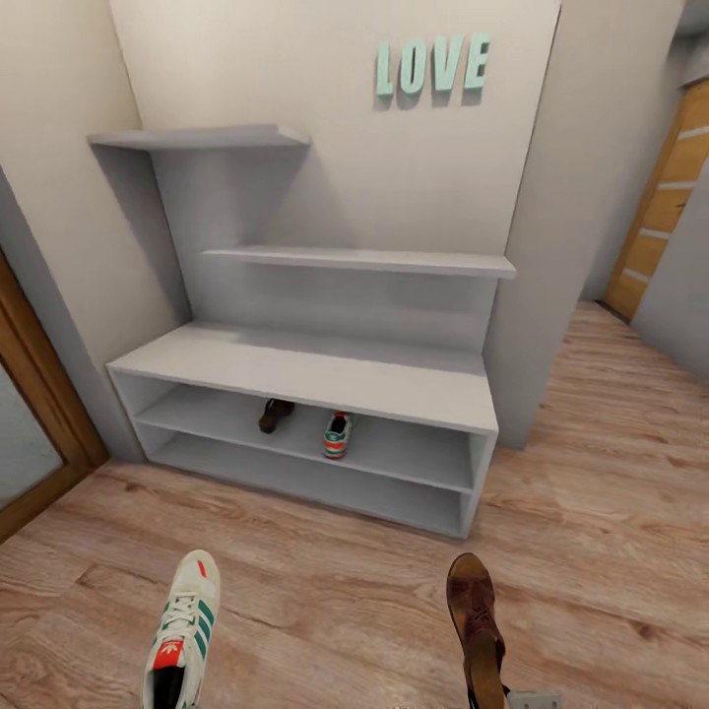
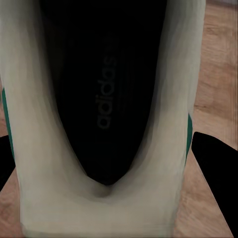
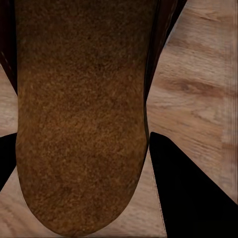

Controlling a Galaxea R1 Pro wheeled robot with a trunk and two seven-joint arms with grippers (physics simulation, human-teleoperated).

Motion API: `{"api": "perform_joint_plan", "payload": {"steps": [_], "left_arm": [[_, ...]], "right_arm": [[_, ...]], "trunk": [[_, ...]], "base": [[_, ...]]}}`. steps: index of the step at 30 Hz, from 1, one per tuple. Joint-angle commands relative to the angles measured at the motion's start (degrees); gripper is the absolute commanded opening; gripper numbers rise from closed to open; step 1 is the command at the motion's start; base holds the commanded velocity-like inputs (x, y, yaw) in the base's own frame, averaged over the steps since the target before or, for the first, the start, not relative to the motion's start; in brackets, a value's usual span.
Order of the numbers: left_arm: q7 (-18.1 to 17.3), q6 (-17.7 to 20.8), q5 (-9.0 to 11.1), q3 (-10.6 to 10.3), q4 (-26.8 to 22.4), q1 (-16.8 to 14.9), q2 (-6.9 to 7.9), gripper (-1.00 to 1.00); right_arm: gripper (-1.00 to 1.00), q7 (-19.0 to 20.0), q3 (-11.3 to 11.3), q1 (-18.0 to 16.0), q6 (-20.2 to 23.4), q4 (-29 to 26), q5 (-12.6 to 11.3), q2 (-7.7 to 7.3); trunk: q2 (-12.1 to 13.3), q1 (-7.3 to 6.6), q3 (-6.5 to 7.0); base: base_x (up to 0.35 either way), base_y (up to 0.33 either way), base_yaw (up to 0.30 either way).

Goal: Pick up the two gym shoes and the two sandals from the corridor floor and place them onto the hallstand (shoe rack) in the corridor, making sure they are on the rack and not on the floor. Arrange them so the two gym shoes are next to each other and the two sandals are next to each other.

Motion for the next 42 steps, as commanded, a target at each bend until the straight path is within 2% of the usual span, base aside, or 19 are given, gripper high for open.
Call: {"api": "perform_joint_plan", "payload": {"steps": [1, 13, 25, 42], "left_arm": [[0.12, -0.17, 0.12, -0.07, 0.02, -0.02, 0.01, -1.00], [0.12, -0.17, 0.12, 0.01, 0.02, -0.02, 0.01, -1.00], [0.12, -0.17, 0.24, 0.08, 0.02, -0.02, 0.03, -1.00], [0.07, 0.31, 0.07, -0.09, 0.02, -0.15, -0.07, -1.00]], "right_arm": [[-1.00, -0.16, 0.38, -0.05, -0.18, 0.05, -0.37, -0.05], [-1.00, -0.16, 0.46, -0.05, -0.20, 0.05, -0.35, -0.05], [-1.00, -0.21, 0.47, -0.05, -0.21, 0.05, -0.37, -0.01], [-1.00, -0.25, 0.34, -0.05, -0.21, -0.39, -0.38, 0.08]], "trunk": [[-0.02, -0.01, -0.05], [-0.02, -0.01, -0.05], [-0.02, -0.01, -0.05], [-0.02, -0.01, -0.05]], "base": [[0.000, 0.012, -0.269], [-0.001, 0.002, -0.269], [-0.144, 0.142, -0.258], [-0.003, 0.003, -0.017]]}}
